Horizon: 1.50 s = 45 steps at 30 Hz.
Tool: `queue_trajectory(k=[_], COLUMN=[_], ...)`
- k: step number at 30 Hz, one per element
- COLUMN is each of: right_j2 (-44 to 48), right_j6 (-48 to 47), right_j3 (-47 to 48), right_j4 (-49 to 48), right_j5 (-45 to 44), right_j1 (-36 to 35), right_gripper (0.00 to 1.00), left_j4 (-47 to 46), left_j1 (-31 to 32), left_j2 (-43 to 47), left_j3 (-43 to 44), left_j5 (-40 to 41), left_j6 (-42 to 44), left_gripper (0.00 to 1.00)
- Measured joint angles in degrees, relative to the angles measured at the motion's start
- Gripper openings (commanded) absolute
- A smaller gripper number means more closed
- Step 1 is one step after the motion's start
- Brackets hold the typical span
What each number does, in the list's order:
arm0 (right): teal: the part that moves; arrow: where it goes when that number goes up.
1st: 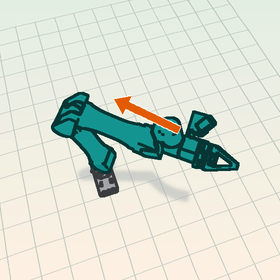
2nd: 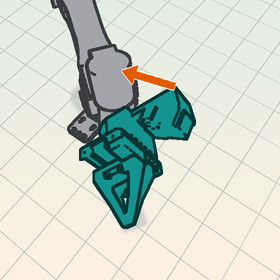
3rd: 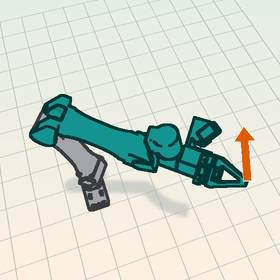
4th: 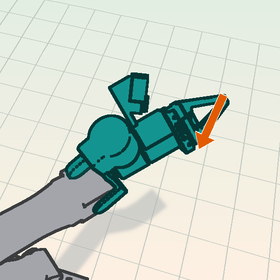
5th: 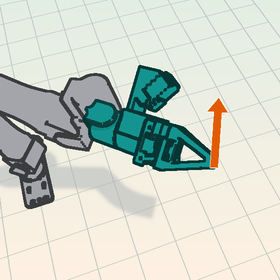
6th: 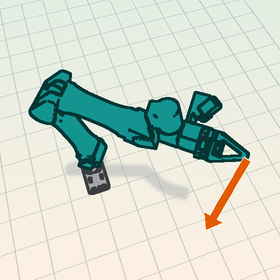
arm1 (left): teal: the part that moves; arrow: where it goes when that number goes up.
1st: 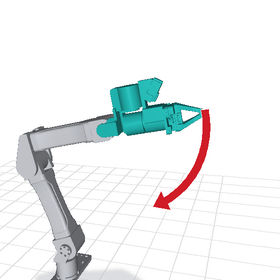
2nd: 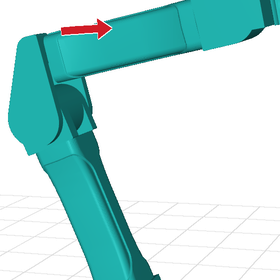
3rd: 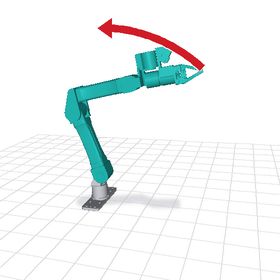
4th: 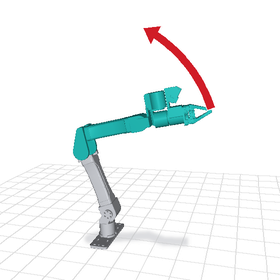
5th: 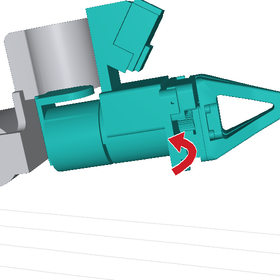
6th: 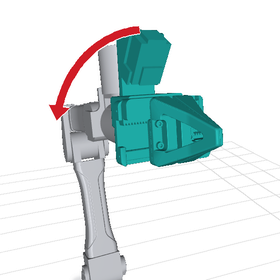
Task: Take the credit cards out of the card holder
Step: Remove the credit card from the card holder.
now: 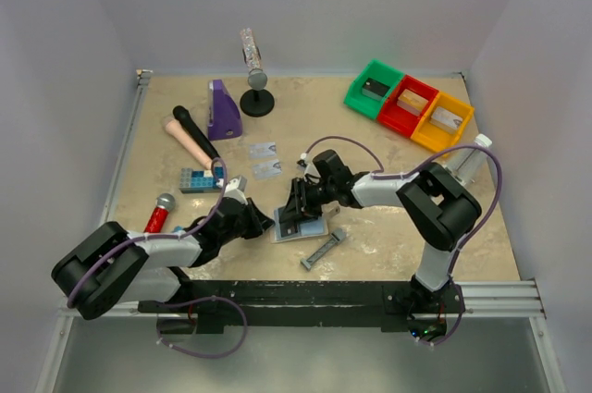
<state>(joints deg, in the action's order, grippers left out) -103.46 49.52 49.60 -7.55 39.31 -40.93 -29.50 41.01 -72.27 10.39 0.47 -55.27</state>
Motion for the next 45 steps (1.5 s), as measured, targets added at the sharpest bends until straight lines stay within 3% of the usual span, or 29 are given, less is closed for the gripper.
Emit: queue_trajectory(k=[3,19,23,26,45], right_j2=[0.31,4.52,4.52,4.52,6.45], right_j6=[-0.50,-2.43,-2.69,-3.04,-3.48], right_j3=[0.00,0.00,-0.02,-0.04,-1.22], right_j4=[0.85,3.82,4.13,4.17,4.24], right_j5=[-0.63,-2.12,-2.34,-2.49,-2.80], right_j1=[0.00,0.48,0.55,0.59,1.77], right_gripper=[0.39,0.37,0.25,0.22,0.21], left_j4=[0.07,0.68,0.68,0.68,1.44], left_j1=[0.00,0.00,0.00,0.00,0.00], left_j2=[-0.22,-0.26,-0.26,-0.26,0.68], left_j3=[0.00,0.24,0.24,0.24,0.00], left_j5=[0.20,1.25,1.29,1.31,2.86], left_j6=[0.24,0.33,0.33,0.31,0.26], left_gripper=[0.00,0.00,0.00,0.00,0.00])
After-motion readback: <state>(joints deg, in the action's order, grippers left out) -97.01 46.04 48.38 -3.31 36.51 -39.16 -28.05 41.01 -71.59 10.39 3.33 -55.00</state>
